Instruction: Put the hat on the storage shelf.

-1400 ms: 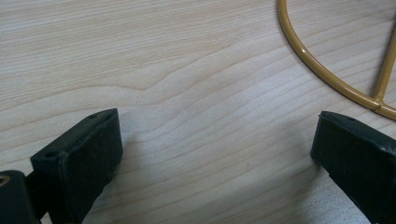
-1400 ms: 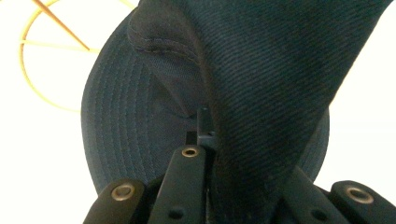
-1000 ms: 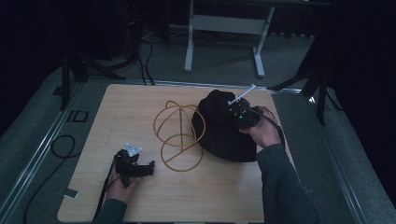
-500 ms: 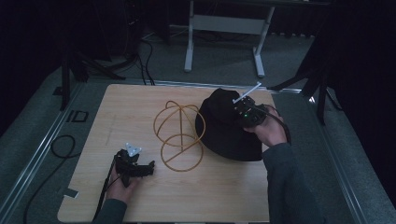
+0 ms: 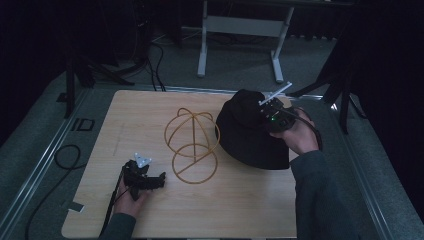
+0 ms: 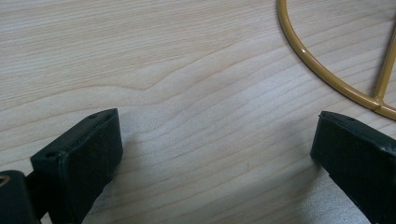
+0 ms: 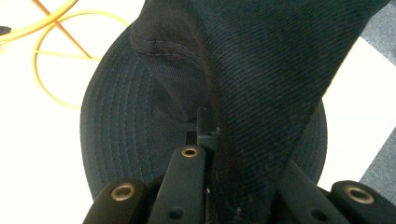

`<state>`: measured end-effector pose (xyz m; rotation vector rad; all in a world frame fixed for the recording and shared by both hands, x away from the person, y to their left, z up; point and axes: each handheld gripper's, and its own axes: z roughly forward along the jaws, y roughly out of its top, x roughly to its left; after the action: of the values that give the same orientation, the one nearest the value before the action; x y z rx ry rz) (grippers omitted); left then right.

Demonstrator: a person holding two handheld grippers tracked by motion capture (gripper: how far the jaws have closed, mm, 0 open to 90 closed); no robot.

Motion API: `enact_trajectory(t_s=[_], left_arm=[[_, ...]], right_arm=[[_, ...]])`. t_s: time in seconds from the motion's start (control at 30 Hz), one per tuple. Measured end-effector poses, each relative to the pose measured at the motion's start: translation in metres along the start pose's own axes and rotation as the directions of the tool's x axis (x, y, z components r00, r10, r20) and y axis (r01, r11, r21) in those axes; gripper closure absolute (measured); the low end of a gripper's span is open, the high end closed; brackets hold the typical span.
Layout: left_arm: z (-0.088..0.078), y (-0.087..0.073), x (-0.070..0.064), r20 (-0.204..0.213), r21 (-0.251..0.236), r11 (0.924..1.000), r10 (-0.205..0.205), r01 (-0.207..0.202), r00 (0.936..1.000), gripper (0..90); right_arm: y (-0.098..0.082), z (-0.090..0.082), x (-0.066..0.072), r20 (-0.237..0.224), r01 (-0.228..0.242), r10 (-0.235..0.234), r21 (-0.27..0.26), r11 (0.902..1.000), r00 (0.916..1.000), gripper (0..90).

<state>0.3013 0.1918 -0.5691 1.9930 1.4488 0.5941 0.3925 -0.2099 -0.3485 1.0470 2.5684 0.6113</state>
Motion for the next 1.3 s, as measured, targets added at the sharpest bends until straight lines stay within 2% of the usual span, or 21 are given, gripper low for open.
enact_trajectory(t_s=[0.43,0.67,0.87,1.3], left_arm=[[0.0,0.0,0.0,0.0,0.0,1.0,0.001,-0.001,1.0,2.4],[0.0,0.0,0.0,0.0,0.0,1.0,0.001,-0.001,1.0,2.4],[0.0,0.0,0.0,0.0,0.0,1.0,0.001,-0.001,1.0,2.4],[0.0,0.0,0.0,0.001,0.003,1.0,0.003,-0.003,1.0,2.4]], right_arm=[[0.0,-0.016,-0.006,-0.017,0.011,-0.012,-0.034,0.9994,0.9998,87.3],[-0.001,-0.022,-0.007,-0.023,0.028,-0.029,-0.036,0.999,0.9993,87.4],[-0.004,-0.029,-0.012,-0.037,0.016,-0.018,-0.057,0.9982,0.9992,87.4],[-0.007,-0.044,-0.016,-0.033,0.005,-0.008,-0.099,0.995,0.9994,87.3]])
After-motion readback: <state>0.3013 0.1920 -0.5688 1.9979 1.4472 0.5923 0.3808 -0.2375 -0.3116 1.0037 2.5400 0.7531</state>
